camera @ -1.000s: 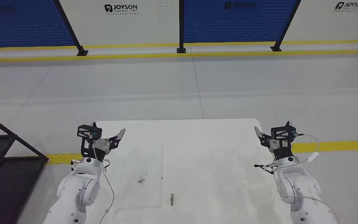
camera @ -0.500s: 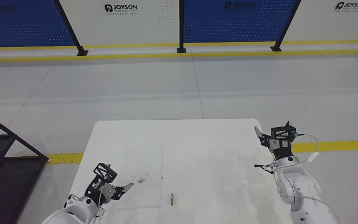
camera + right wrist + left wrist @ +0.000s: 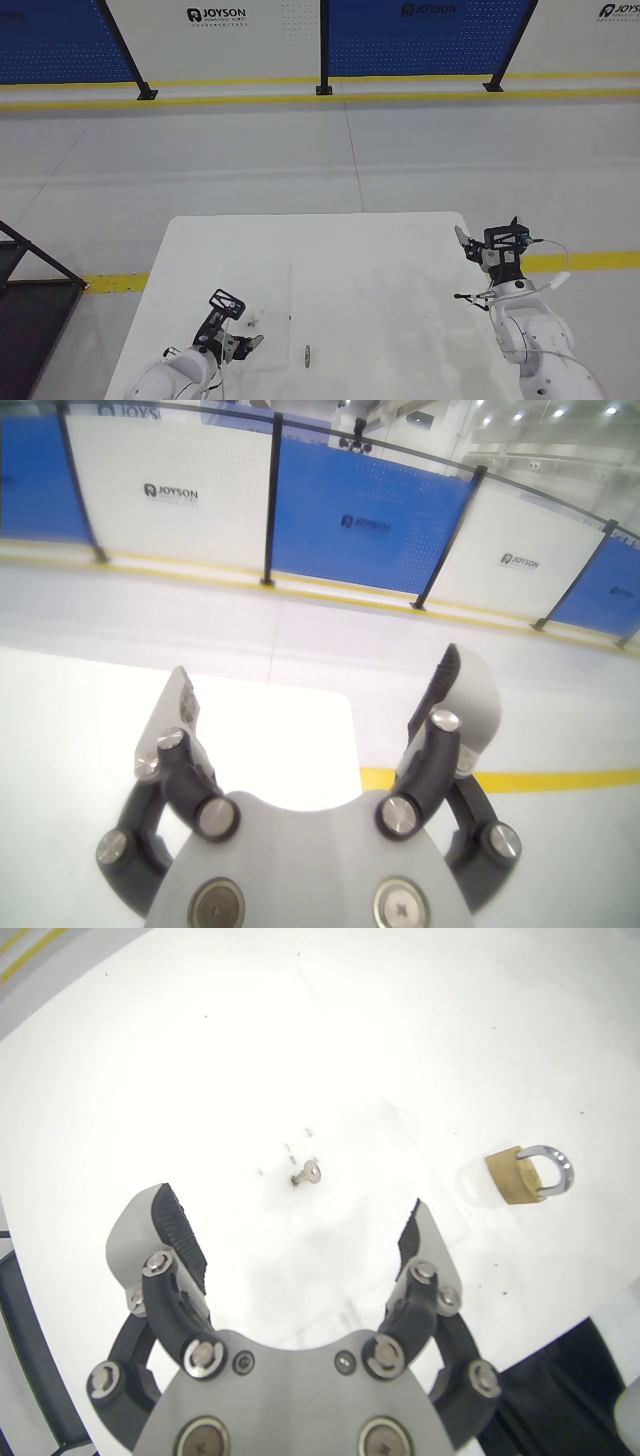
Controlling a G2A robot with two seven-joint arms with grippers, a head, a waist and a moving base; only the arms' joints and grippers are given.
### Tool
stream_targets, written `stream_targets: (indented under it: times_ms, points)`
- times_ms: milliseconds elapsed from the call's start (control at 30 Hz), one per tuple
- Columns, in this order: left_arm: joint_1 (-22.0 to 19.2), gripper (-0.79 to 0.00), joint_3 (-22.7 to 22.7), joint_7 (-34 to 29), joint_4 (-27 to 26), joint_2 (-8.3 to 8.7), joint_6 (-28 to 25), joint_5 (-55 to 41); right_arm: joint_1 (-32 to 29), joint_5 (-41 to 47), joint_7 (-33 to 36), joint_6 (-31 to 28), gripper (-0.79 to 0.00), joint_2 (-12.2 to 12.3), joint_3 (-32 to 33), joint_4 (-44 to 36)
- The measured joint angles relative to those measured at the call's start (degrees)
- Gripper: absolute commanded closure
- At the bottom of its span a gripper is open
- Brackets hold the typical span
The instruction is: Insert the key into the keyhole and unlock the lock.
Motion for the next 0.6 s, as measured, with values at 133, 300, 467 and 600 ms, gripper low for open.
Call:
stream_targets:
  times_ms: [133, 300, 467, 600]
  points:
    - [-3.28, -0.665, 3.68, -3.85, 2.44, -0.34, 2.31, 2.1, 0.0, 0.0, 0.0, 0.0, -0.785, 0.0, 0.0, 0.0]
    - [-5.09, -0.64, 6.02, -6.12, 4.01, -0.66, 5.0, 2.87, 0.0, 0.0, 0.0, 0.0, -0.785, 0.0, 0.0, 0.0]
    - [-6.11, -0.603, 7.12, -5.92, 5.39, -0.82, 6.08, 3.08, 0.0, 0.0, 0.0, 0.0, -0.785, 0.0, 0.0, 0.0]
    - [-6.59, -0.486, 7.91, -3.98, 6.51, -0.96, 7.65, 4.3, 0.0, 0.0, 0.0, 0.0, -0.785, 0.0, 0.0, 0.0]
